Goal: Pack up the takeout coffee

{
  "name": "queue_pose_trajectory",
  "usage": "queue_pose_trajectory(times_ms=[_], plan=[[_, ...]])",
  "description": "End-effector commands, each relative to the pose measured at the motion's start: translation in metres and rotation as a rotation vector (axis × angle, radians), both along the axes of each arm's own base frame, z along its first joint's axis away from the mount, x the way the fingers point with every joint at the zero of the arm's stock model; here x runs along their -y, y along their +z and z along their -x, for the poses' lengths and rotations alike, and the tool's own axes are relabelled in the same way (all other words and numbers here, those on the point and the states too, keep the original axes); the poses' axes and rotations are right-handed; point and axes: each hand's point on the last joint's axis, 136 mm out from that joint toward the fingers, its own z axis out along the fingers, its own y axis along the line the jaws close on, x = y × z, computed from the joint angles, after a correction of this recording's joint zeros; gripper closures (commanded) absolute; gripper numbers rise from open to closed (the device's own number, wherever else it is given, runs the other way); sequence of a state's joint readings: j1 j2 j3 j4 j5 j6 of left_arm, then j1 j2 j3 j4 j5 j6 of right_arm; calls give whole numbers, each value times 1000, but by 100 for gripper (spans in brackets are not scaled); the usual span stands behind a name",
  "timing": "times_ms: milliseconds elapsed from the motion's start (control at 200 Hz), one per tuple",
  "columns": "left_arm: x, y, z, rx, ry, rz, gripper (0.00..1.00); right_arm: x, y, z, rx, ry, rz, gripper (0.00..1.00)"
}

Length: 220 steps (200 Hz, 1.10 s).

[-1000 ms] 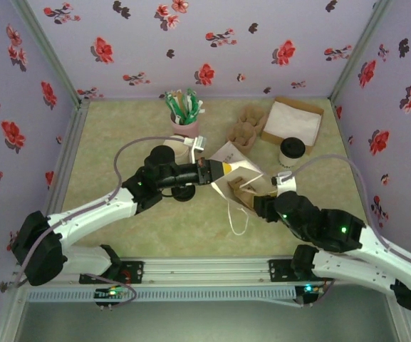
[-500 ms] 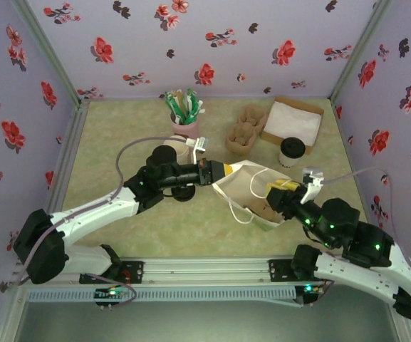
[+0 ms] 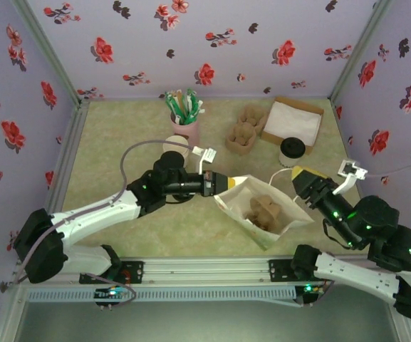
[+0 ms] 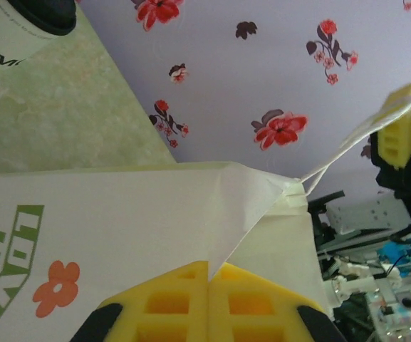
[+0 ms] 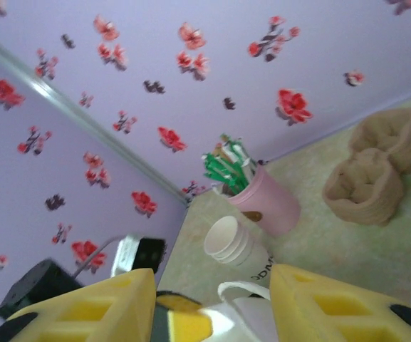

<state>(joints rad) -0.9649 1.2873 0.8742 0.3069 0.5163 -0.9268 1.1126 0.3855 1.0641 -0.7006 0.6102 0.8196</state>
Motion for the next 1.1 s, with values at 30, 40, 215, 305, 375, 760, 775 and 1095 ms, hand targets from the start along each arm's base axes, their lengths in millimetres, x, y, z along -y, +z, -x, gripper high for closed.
queue_pose_trajectory(times_ms=[30, 40, 215, 305, 375, 760, 775, 1095], plan=[[-2, 24, 13, 163, -17, 38, 100, 27, -18, -5, -74, -131, 57, 54], [-2, 25, 13, 168, -14, 38, 100, 27, -18, -4, -75, -127, 69, 54], [-19, 37, -3, 235, 137, 40, 100, -21, -27, 14, -136, 172, 417, 42], [-27, 45, -12, 242, 212, 42, 100, -36, -35, 22, -191, 273, 515, 42], [-28, 49, -13, 251, 224, 48, 100, -51, -37, 31, -190, 375, 524, 43], [-38, 38, -26, 253, 328, -23, 100, -66, -77, 50, -208, 542, 633, 52], [-38, 37, -27, 250, 330, -27, 100, -66, -77, 50, -206, 540, 642, 52], [-43, 34, -35, 216, 387, -62, 100, -68, -81, 34, -58, 465, 964, 57]])
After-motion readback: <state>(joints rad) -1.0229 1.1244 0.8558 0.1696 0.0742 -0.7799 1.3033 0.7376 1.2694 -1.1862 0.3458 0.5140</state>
